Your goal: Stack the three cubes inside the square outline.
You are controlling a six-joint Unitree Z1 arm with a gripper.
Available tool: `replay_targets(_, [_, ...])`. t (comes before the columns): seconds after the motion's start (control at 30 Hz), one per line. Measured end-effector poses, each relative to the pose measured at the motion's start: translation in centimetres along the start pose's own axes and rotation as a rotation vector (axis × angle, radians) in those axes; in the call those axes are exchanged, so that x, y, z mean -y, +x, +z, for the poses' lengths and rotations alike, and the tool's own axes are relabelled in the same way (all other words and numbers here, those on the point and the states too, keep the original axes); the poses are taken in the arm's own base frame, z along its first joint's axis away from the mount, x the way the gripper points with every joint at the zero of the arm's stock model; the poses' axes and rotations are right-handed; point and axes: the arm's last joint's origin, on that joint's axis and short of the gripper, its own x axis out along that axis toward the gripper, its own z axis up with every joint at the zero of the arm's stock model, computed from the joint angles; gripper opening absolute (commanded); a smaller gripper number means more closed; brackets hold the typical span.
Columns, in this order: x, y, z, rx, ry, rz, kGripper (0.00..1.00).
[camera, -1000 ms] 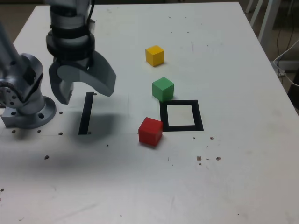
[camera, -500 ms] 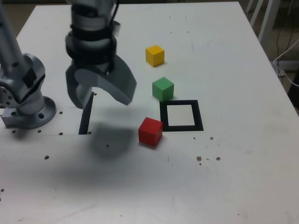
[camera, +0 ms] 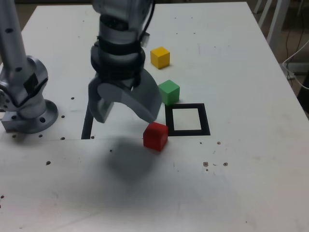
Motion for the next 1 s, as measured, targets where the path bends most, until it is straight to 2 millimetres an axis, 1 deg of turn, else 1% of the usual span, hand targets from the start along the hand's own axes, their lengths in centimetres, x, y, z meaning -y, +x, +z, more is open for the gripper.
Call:
replay_targets(0.2, [0.8,0.4,1.7,-0.021,0.025,0.008,0.99])
replay_targets(0.57, [1.0,1.8,4.0,-0.028,0.065,0.020,0.98])
replay_targets(1.0, [0.3,3.6,5.5,-0.043,0.068,0.017,0.97])
